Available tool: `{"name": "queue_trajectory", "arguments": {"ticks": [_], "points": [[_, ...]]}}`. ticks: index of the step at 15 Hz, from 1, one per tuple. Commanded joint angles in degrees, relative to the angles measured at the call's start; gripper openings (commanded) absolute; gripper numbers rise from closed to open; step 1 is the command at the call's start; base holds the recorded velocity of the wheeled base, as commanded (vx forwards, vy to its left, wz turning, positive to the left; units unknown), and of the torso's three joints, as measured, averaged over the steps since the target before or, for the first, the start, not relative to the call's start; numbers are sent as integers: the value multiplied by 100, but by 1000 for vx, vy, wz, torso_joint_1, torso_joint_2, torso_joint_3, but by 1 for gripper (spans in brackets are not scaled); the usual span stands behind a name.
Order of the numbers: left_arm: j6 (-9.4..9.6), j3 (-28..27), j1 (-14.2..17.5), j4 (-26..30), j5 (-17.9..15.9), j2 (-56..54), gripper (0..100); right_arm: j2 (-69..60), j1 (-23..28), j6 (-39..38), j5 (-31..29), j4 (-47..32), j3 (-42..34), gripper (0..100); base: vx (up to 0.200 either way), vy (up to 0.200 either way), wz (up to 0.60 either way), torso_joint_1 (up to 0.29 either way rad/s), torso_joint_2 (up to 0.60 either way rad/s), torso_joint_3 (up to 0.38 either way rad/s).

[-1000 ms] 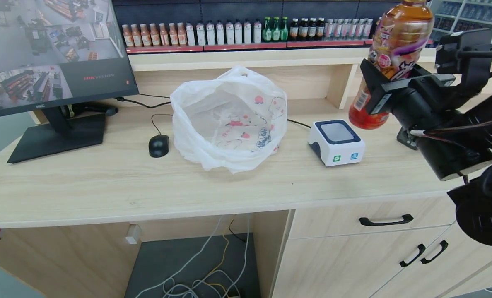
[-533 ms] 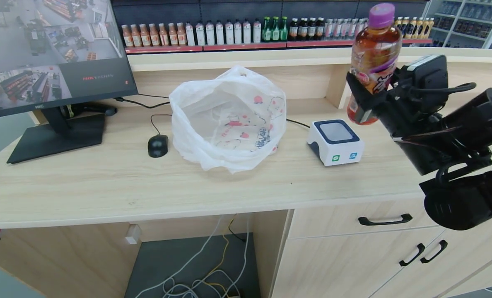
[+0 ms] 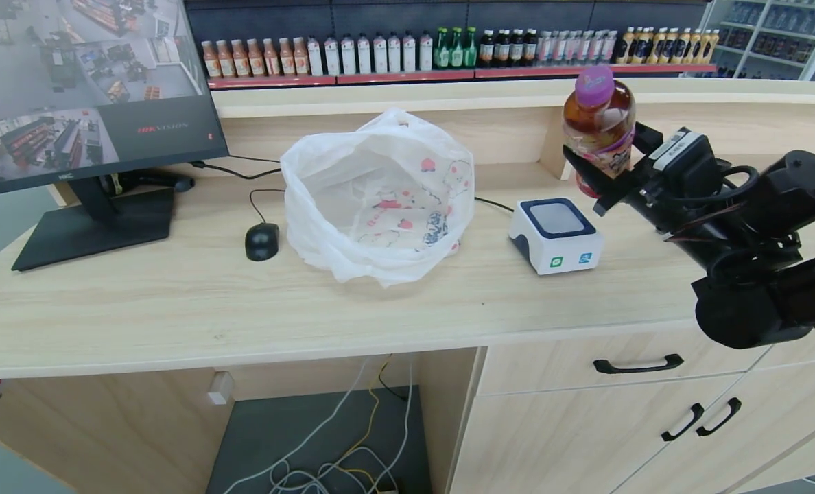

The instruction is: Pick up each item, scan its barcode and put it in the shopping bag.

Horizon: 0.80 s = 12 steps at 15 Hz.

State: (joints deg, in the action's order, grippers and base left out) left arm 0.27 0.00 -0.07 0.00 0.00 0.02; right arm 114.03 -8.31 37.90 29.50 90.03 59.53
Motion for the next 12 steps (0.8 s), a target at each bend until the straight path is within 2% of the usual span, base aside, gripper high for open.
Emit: {"name": "queue_trajectory", "arguments": {"ticks": [1, 5, 12], "points": [[0, 0, -1, 0, 0, -2, 100, 216, 58, 103, 258, -3, 191, 0, 0, 0, 0, 0, 0, 0], [0, 0, 7, 0, 0, -2, 100, 489, 155, 341, 838, -3, 639, 0, 0, 0, 0, 0, 0, 0], [0, 0, -1, 0, 0, -2, 100, 524, 234, 930, 1488, -3, 648, 0, 0, 0, 0, 0, 0, 0]]}}
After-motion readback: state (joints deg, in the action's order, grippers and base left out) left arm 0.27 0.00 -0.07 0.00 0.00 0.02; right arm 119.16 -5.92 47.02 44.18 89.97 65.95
